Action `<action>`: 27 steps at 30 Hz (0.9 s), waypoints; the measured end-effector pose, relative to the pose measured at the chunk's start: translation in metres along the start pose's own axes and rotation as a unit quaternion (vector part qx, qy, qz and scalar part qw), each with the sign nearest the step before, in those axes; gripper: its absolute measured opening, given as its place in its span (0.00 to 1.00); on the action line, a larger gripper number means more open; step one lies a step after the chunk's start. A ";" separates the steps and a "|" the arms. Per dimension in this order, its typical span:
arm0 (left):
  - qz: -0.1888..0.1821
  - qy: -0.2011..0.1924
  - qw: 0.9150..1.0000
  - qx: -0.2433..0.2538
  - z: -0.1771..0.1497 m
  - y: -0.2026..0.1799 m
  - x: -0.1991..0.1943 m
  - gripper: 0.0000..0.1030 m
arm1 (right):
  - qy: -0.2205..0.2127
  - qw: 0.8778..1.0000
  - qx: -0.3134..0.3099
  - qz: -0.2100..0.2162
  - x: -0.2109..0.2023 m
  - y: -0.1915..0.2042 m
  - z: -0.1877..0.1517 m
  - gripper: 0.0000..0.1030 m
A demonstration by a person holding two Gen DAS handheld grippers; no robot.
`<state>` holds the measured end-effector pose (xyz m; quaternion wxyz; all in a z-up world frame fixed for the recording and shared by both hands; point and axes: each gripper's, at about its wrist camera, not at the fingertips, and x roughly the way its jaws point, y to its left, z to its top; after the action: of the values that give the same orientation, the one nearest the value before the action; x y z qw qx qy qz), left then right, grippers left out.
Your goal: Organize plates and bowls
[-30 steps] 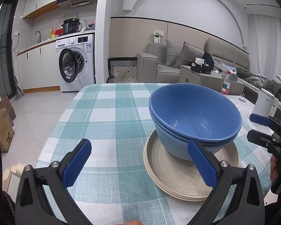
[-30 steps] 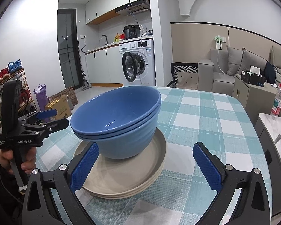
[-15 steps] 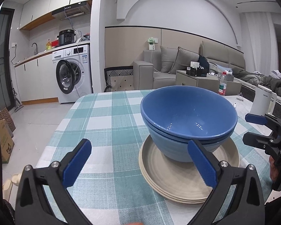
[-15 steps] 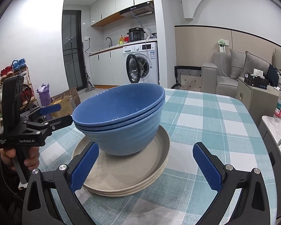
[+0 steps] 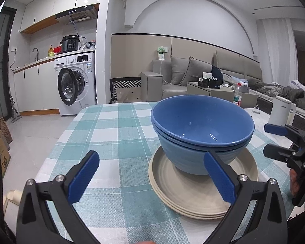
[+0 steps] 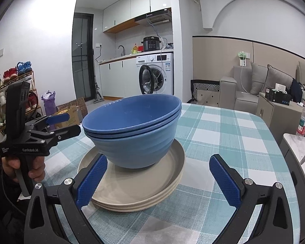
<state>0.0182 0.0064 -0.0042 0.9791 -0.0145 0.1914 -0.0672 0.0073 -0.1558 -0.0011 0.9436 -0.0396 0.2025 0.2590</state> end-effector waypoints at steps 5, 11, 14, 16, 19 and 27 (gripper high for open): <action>-0.004 -0.012 1.000 -0.005 -0.001 0.001 -0.005 1.00 | -0.015 1.000 -0.001 0.006 -0.006 0.000 -0.001 0.99; -0.007 -0.032 0.999 0.001 -0.002 -0.001 -0.012 1.00 | -0.020 1.000 0.002 0.013 -0.008 -0.002 -0.001 0.99; -0.008 -0.033 0.999 0.008 -0.001 -0.004 -0.012 1.00 | -0.021 1.000 0.001 0.015 -0.008 -0.001 -0.001 0.99; -0.009 -0.036 0.999 0.013 -0.001 -0.005 -0.013 1.00 | -0.021 1.000 0.002 0.016 -0.008 -0.002 -0.001 0.99; -0.009 -0.039 0.999 0.017 -0.001 -0.007 -0.014 1.00 | -0.021 1.000 0.003 0.016 -0.008 -0.002 -0.001 0.99; -0.011 -0.042 0.999 0.018 -0.001 -0.007 -0.016 1.00 | -0.021 1.000 0.002 0.020 -0.007 -0.001 -0.002 0.99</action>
<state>0.0024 0.0020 0.0006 0.9855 -0.0013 0.1492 -0.0804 0.0013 -0.1603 -0.0001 0.9425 -0.0285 0.1835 0.2778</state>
